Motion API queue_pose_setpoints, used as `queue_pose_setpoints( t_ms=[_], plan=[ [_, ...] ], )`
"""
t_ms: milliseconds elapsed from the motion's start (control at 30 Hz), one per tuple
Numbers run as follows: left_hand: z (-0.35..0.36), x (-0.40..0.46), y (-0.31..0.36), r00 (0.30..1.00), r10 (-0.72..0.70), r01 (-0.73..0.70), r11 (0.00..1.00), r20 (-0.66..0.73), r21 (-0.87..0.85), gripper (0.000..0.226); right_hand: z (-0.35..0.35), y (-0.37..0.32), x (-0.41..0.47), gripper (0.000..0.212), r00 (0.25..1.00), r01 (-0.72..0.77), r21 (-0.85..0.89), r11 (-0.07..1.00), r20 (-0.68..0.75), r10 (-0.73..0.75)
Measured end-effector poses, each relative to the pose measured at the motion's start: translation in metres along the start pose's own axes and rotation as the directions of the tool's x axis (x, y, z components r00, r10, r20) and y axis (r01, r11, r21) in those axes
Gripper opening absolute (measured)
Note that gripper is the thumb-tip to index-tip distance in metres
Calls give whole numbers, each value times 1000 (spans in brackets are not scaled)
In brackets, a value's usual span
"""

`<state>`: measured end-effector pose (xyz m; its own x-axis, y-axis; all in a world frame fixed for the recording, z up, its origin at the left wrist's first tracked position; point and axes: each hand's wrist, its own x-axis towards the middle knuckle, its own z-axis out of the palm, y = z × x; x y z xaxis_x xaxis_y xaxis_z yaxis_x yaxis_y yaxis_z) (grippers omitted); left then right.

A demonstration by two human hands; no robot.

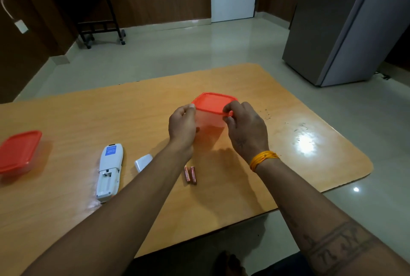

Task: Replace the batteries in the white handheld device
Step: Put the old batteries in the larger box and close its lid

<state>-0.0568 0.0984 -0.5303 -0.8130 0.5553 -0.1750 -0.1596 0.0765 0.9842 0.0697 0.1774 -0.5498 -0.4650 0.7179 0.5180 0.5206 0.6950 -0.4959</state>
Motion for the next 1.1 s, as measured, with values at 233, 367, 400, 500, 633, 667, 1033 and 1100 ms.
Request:
queue_pose_setpoints(
  t_ms=[233,367,400,500,633,667,1033,1100],
  plan=[
    [-64,-32,13,968,184,-213,962,173,169,69,-4,-55,-9,16,982,150,36,988,-119,-145],
    [-91,-49,6,957,223,-277,894,188,351,116,-9,-82,-25,16,962,267,158,951,-103,-253],
    [-95,-52,6,957,244,-285,886,155,366,120,-10,-89,-31,16,956,291,193,937,-98,-277],
    [-103,-58,8,938,344,-337,859,52,386,118,-12,-101,-42,21,945,328,285,901,-91,-315],
    [-110,-65,2,898,440,-406,811,20,421,115,-15,-105,-47,33,925,369,361,856,-49,-378],
    [-112,-65,0,899,437,-400,807,18,435,115,-16,-105,-47,34,923,372,373,850,-53,-381],
    [-140,-55,2,870,472,-484,761,143,431,112,-23,-112,-27,28,928,360,364,859,-230,-292],
    [-141,-53,1,879,451,-472,779,154,414,112,-20,-112,-30,26,917,391,344,853,-226,-329]
  ],
)
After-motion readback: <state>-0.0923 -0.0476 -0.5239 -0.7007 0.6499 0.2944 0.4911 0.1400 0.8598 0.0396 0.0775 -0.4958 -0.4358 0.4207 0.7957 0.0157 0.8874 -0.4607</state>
